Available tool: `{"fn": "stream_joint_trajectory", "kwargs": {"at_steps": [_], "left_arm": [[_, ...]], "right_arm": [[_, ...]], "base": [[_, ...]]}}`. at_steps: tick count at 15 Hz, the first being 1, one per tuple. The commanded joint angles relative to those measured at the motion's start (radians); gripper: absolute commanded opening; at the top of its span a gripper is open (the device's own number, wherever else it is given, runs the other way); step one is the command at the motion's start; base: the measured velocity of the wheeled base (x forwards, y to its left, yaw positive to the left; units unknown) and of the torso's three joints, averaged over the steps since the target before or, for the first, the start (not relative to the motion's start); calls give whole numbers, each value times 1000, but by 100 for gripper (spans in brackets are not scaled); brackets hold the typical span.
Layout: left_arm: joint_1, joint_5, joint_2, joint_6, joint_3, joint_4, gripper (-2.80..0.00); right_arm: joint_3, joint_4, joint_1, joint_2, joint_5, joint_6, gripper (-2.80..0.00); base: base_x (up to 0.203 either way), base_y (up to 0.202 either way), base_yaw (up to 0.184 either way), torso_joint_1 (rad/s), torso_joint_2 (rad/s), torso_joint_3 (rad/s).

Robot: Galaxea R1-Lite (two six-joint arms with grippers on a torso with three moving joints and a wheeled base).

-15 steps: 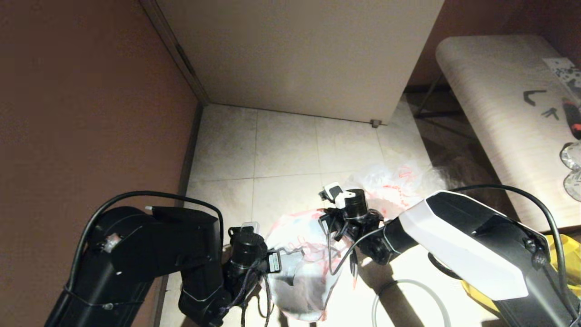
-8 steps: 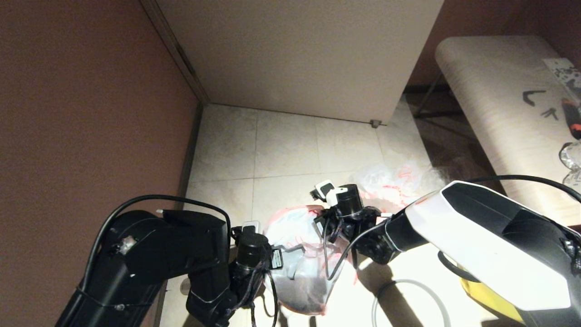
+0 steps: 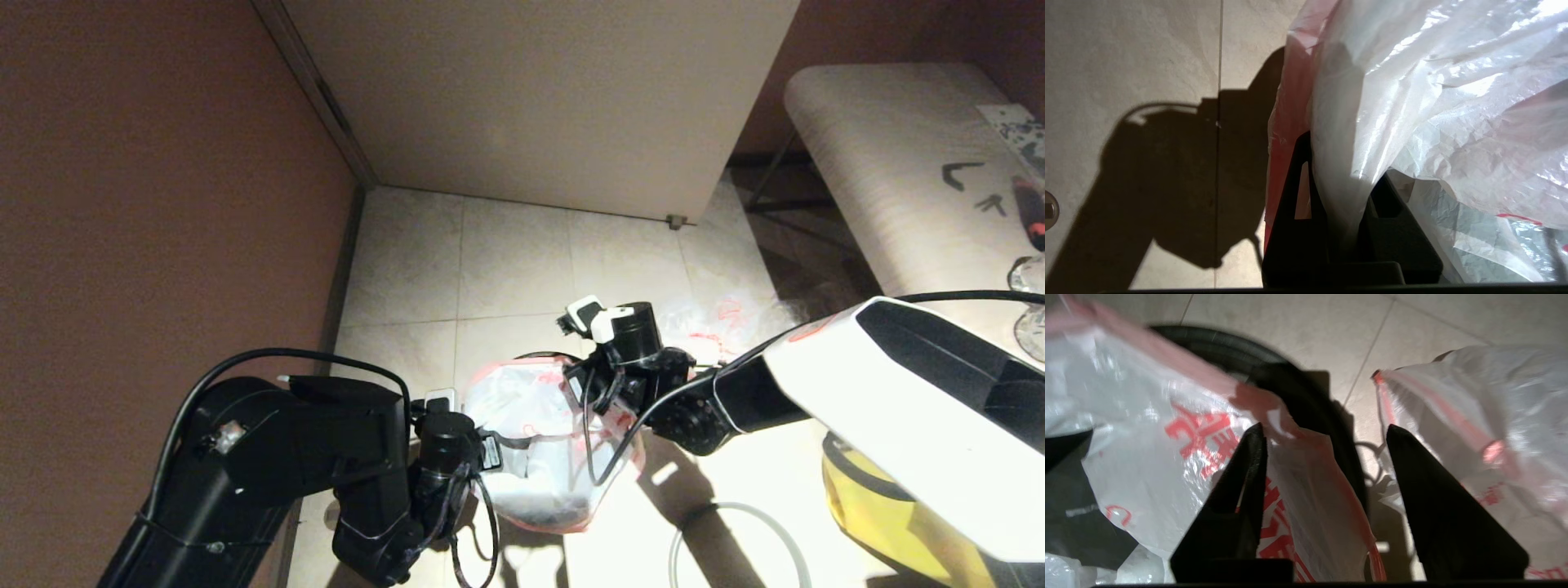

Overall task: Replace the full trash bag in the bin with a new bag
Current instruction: Put the new garbage bag on the trash can

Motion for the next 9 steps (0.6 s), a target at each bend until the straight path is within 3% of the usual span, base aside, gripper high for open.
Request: {"fn": "stream_joint_trajectory", "kwargs": {"at_steps": [1,9], "left_arm": [[0,1,2,-1,3,-6,-280],[-28,-74,-16,6,86,-46,-280]], "right_arm": [[1,39,2,-56,-3,-4,0],[-231,85,-42,129,-11,-46,0]], "base": [[0,0,0,0,0,0],[0,0,0,0,0,0]]}}
